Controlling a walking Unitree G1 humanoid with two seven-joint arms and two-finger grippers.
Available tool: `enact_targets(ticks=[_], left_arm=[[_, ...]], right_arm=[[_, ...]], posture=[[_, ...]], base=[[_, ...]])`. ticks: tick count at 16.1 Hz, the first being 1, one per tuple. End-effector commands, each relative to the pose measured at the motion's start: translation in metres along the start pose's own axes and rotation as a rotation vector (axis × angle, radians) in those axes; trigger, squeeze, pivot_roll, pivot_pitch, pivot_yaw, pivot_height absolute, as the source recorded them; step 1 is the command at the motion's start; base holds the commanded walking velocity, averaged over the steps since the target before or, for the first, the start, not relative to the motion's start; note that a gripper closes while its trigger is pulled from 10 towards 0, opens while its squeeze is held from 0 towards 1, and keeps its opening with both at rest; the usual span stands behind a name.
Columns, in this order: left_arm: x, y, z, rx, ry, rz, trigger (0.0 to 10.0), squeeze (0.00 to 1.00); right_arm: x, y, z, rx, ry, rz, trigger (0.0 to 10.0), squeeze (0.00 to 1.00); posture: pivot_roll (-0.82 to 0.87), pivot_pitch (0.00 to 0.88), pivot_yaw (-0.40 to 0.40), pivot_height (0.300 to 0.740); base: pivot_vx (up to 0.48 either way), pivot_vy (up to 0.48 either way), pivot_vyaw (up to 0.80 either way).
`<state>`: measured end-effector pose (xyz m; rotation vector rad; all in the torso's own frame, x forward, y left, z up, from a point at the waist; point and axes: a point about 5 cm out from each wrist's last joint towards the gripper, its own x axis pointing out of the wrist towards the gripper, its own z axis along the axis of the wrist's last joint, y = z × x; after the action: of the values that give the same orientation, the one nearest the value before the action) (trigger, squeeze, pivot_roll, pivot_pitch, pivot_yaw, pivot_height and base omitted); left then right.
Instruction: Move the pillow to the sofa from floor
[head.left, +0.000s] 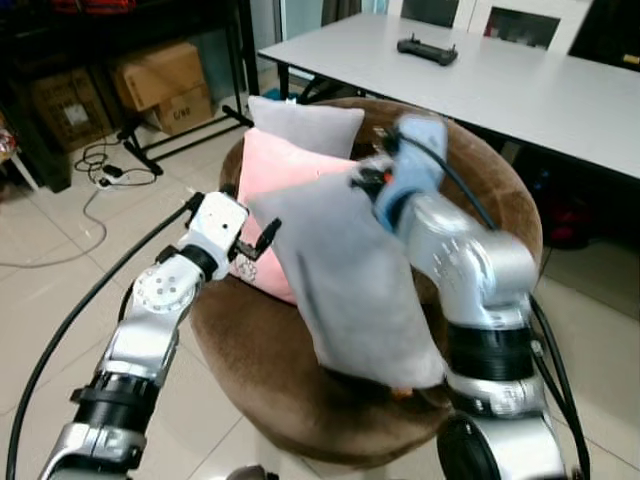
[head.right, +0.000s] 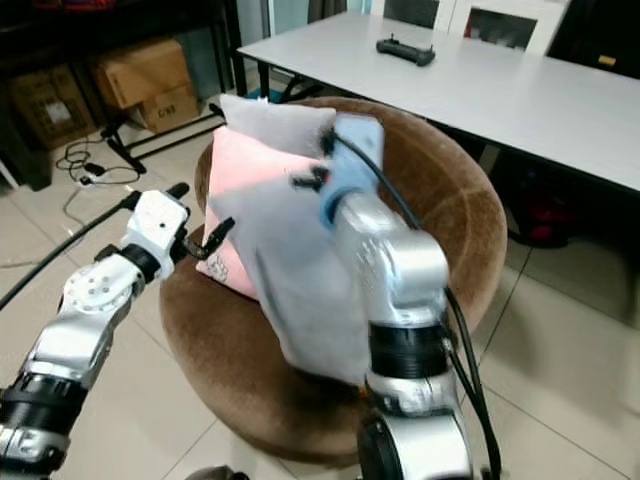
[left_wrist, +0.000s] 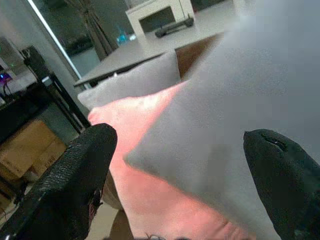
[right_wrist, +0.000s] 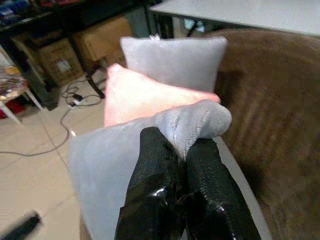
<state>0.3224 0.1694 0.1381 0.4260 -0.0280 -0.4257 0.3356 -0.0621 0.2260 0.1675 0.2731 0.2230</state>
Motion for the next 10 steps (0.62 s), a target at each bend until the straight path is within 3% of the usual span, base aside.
enact_targets(ticks=[1,3,6,7,10], left_arm=[[0.002,0.0,0.003,0.009,-0.012,-0.01,10.0,0.1],[0.001,-0.007,0.005,-0.001,-0.033,-0.035,10.0,0.1],[-0.008,-0.011,0.002,-0.011,-0.046,-0.045,10.0,0.1],[-0.009,-0.011,0.001,-0.012,-0.046,-0.046,10.0,0.1],[-0.025,-0.012,-0.003,-0.022,-0.033,-0.037,10.0,0.1]], right_arm=[[0.001,0.004,0.01,0.015,-0.046,0.008,10.0,0.0],[0.017,0.003,0.014,0.03,-0.052,-0.046,10.0,0.0],[0.048,-0.018,0.013,0.034,-0.038,-0.25,10.0,0.0],[0.05,-0.021,0.013,0.037,-0.039,-0.266,10.0,0.0],[0.056,-0.053,0.024,0.118,-0.07,-0.405,10.0,0.0]], posture=[[-0.02,0.0,0.008,0.74],[-0.02,0.0,0.008,0.74],[0.02,0.0,-0.029,0.74],[0.02,0.0,-0.029,0.74],[0.04,0.0,-0.052,0.74]], base=[[0.0,0.0,0.0],[0.0,0.0,0.0],[0.0,0.0,0.0],[0.0,0.0,0.0],[0.0,0.0,0.0]])
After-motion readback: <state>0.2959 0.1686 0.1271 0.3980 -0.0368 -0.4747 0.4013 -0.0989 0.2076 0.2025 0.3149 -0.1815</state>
